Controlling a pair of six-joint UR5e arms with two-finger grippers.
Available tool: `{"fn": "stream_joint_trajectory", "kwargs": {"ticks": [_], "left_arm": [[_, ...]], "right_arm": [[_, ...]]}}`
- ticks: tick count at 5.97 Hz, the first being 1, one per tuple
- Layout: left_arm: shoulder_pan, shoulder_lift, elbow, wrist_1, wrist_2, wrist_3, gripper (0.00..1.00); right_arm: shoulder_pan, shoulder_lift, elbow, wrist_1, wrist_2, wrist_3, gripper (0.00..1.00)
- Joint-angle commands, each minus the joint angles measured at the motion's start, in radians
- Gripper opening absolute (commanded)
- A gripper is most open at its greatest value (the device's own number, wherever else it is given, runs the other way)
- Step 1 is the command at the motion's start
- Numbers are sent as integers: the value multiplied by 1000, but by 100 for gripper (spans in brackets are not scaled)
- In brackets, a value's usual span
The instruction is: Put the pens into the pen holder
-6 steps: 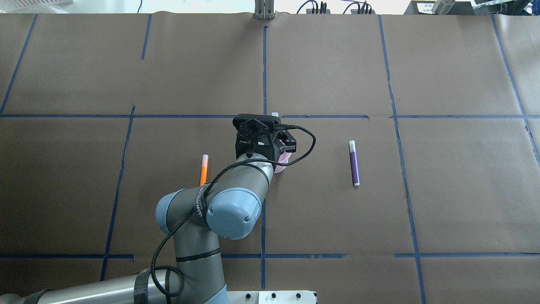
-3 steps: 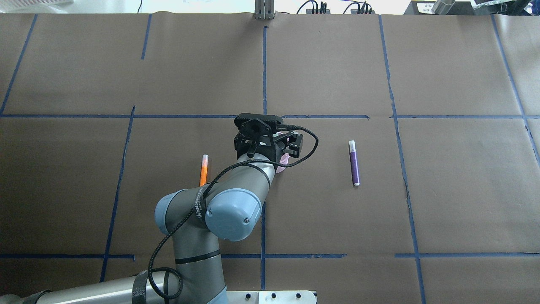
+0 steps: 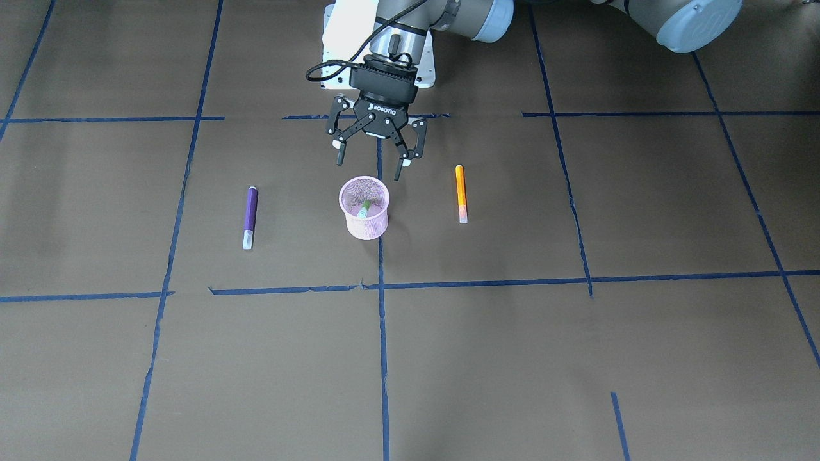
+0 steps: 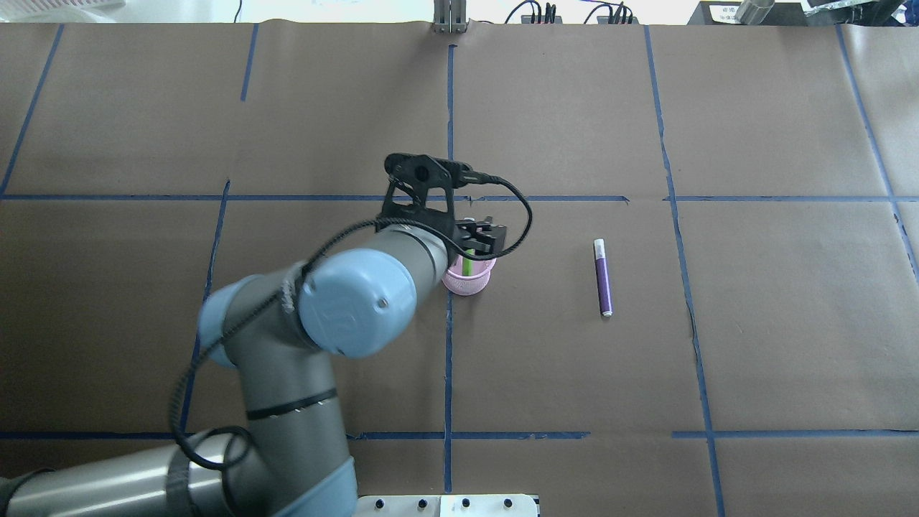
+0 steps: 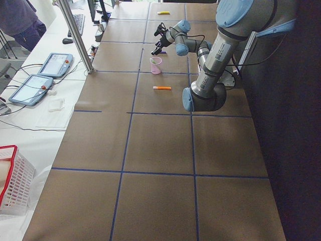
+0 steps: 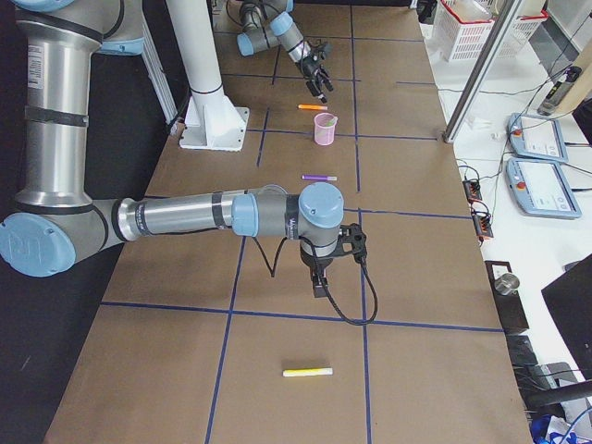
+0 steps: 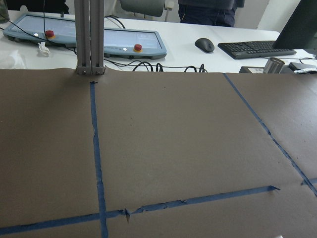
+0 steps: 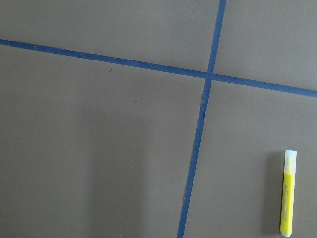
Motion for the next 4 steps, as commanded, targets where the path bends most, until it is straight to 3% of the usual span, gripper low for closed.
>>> {"fn": "stream_joint_trajectory", "kwargs": {"ticks": [1, 2, 3, 4], "left_arm": [[-163, 76, -129, 297, -442, 35, 100], [-232, 90, -141, 448, -598, 122, 100], [-245, 175, -187, 489, -616, 232, 100], [-263, 192, -215, 490, -618, 293, 100]], "right_arm": [[-6, 2, 6, 0, 1, 4, 100], [-6, 0, 1, -1, -3, 2, 100], [-6, -10, -2, 0, -11, 2, 100], [-6, -26, -5, 5, -35, 2, 100]]}}
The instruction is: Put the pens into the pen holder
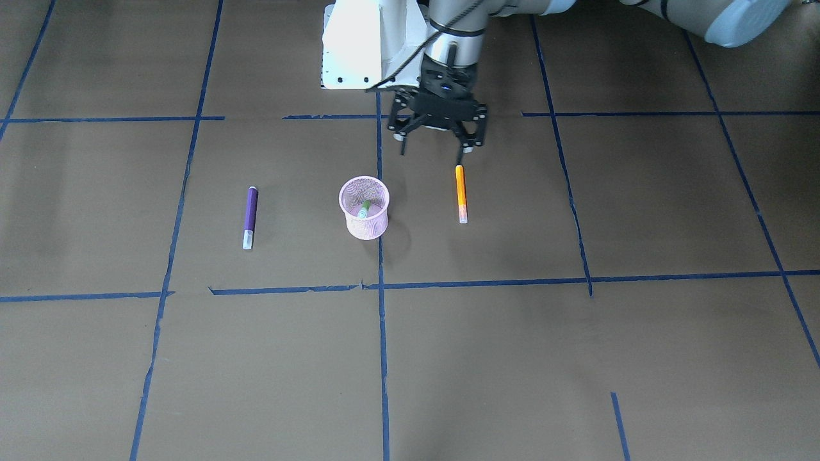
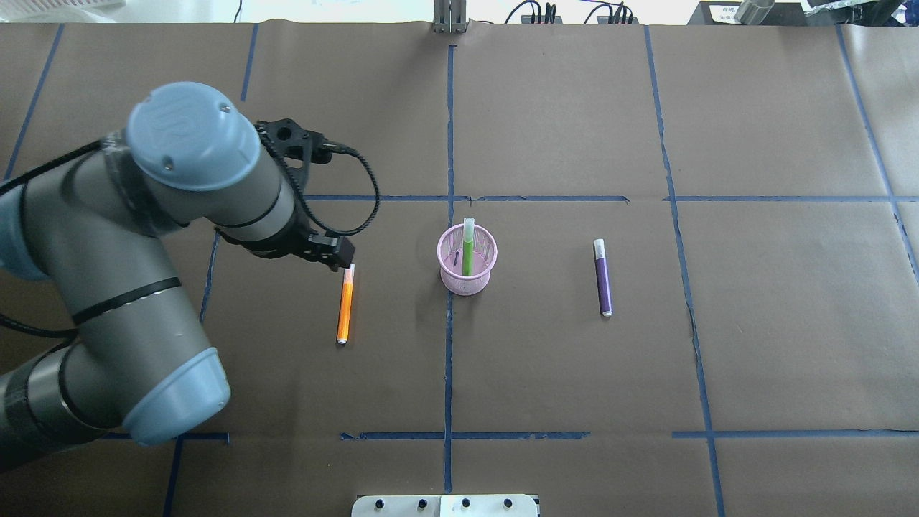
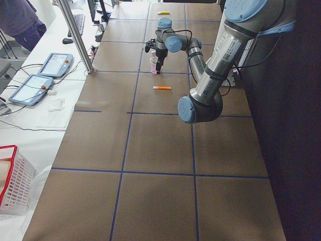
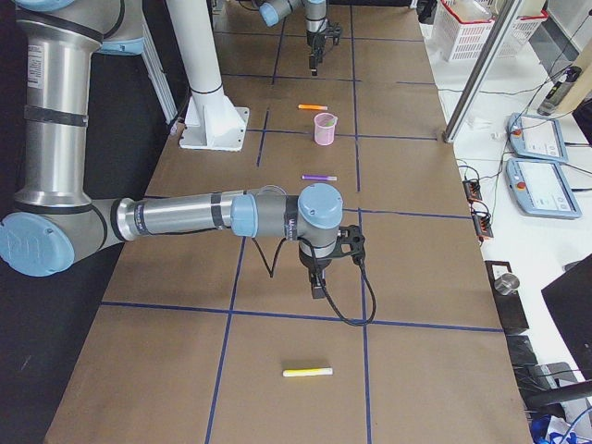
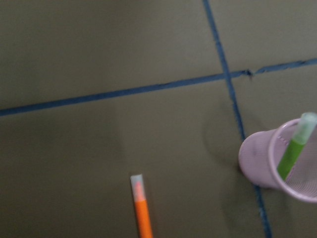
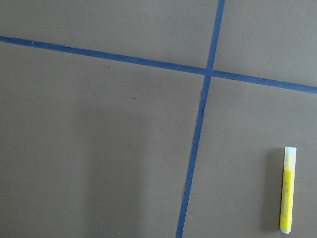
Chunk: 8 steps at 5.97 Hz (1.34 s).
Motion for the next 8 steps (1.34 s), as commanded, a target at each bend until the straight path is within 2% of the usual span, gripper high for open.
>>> {"fn": "stream_joint_trajectory", "kwargs": {"ticks": [1, 2, 3, 4, 5, 6, 8], "left_arm": [[-21, 34, -29, 22, -20, 69, 100], [-21, 33, -31, 22, -20, 65, 100], [-23, 33, -37, 22, -20, 63, 100], [-21, 33, -37, 22, -18, 63, 100], [-21, 34, -38, 22, -18, 54, 100], [-20, 34, -43, 20, -18, 26, 100], [-20, 36, -63, 20, -17, 6, 100]], "right_arm": [[0, -66, -61, 161, -21, 55, 99], [-35, -77, -221, 445, -20, 198, 98], [-82, -70, -367, 656, -27, 272, 96], [-112, -63, -430, 707, -94, 270, 90], [-117, -15, -515, 718, -128, 192, 88], [-115, 54, -629, 726, -123, 78, 86], [-115, 72, -675, 726, -107, 77, 77]]}}
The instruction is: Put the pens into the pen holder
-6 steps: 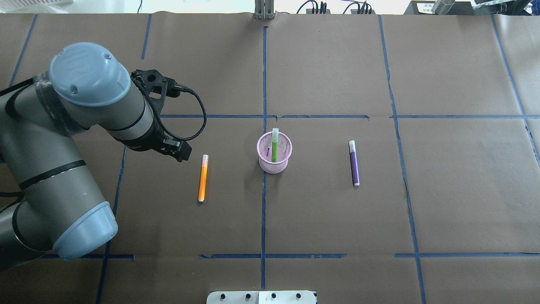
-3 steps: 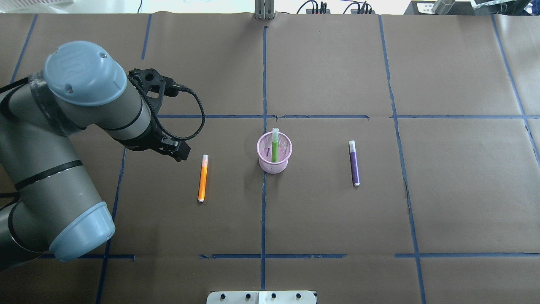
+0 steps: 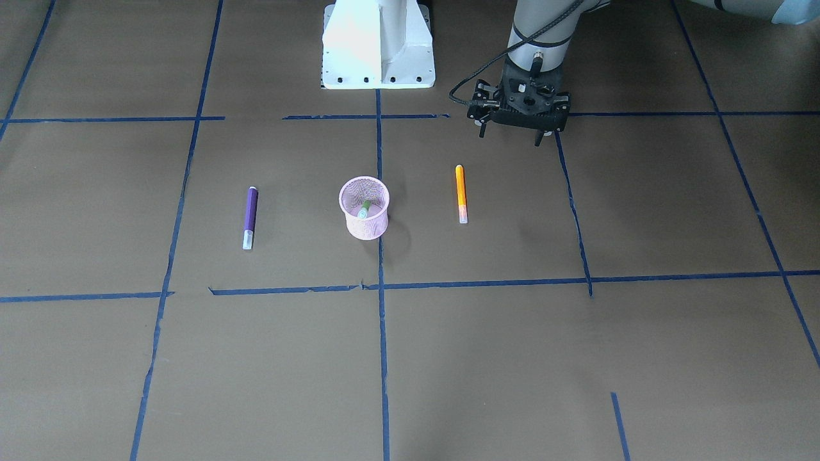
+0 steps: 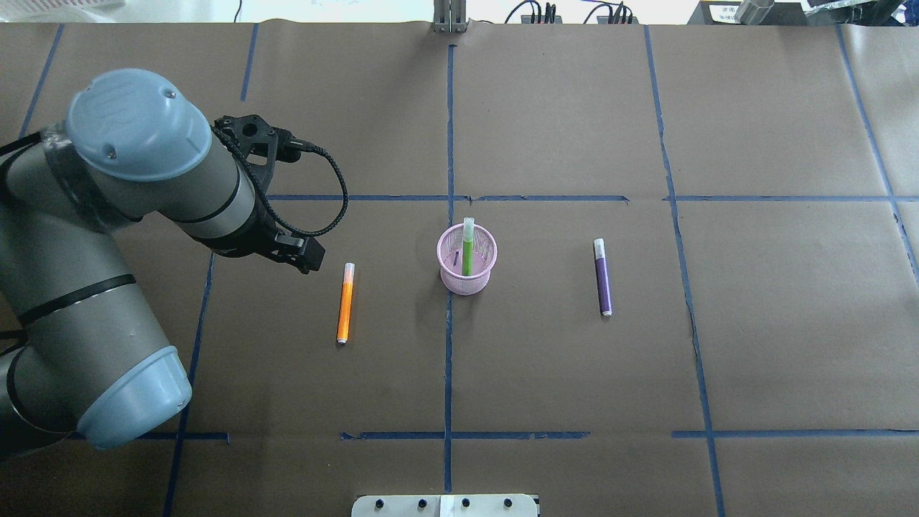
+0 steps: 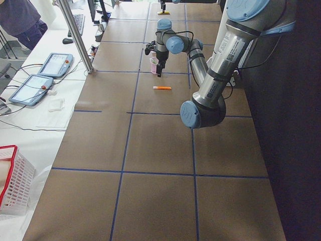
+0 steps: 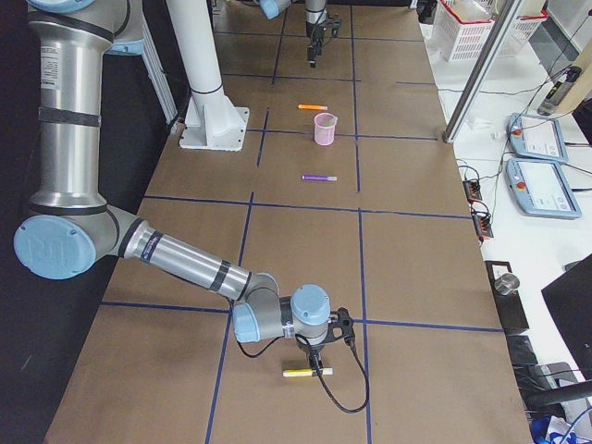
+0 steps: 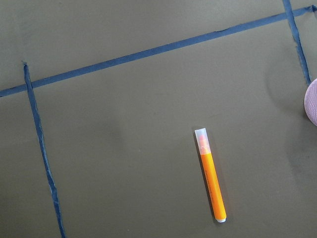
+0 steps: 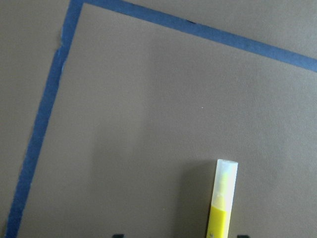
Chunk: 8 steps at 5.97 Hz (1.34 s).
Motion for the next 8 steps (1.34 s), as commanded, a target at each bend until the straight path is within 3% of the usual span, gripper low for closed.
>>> {"fn": "stream_joint_trajectory", "kwargs": {"ticks": [1, 8], "left_arm": [[2, 1, -5, 1, 2, -7, 100], [3, 1, -3, 0, 3, -7, 100]], "right_arm": [[0, 13, -38, 1, 13, -9, 72], [0, 22, -97, -2, 4, -8, 53]]}}
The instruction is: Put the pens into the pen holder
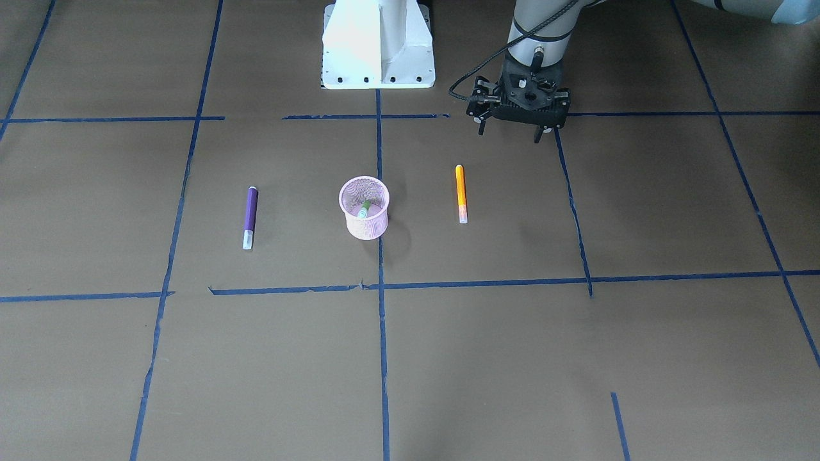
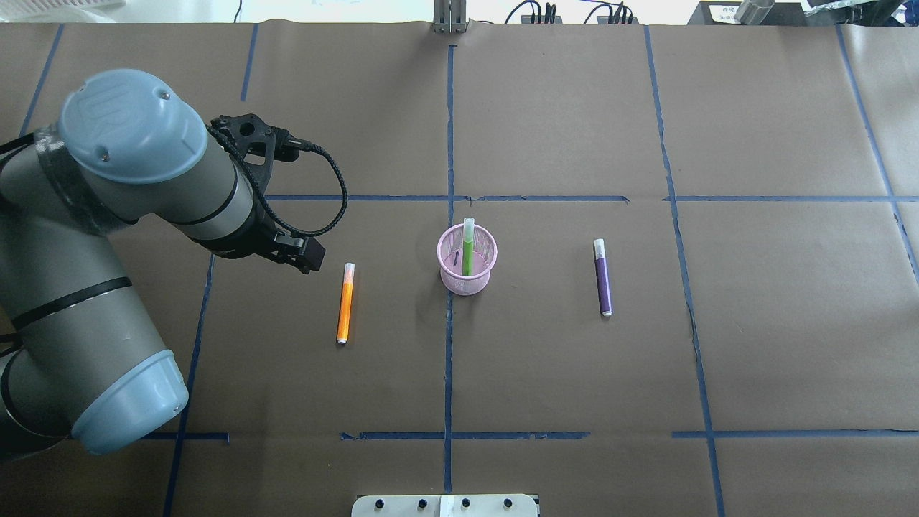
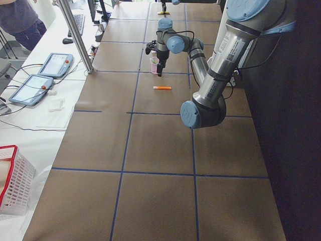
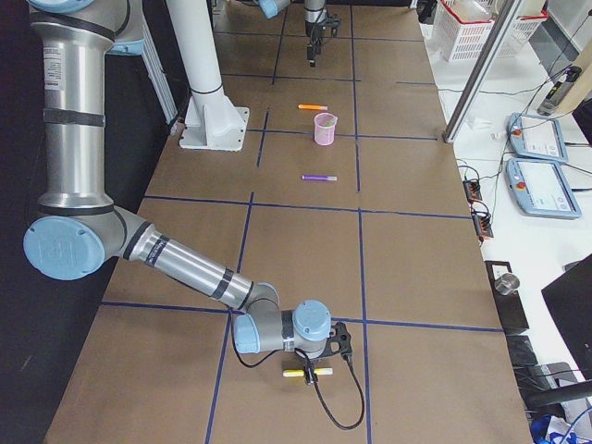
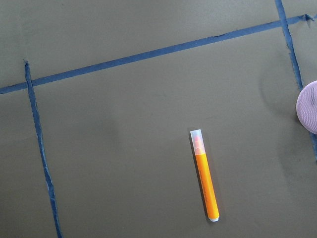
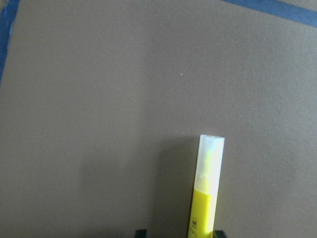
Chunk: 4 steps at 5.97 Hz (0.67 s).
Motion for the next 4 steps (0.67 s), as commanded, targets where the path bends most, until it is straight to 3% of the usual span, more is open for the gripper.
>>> {"fn": "stream_joint_trajectory", "kwargs": {"ticks": [1, 3, 4], "left_arm": [[0, 0, 0, 0, 0, 0, 100], [2, -2, -1, 0, 0, 0, 100], [2, -2, 0, 0, -2, 0, 100]], "right_arm": [[2, 0, -10, 0, -1, 3, 28], [6, 0, -6, 2, 2, 7, 1], [20, 3, 17, 3, 7, 16, 0]]}}
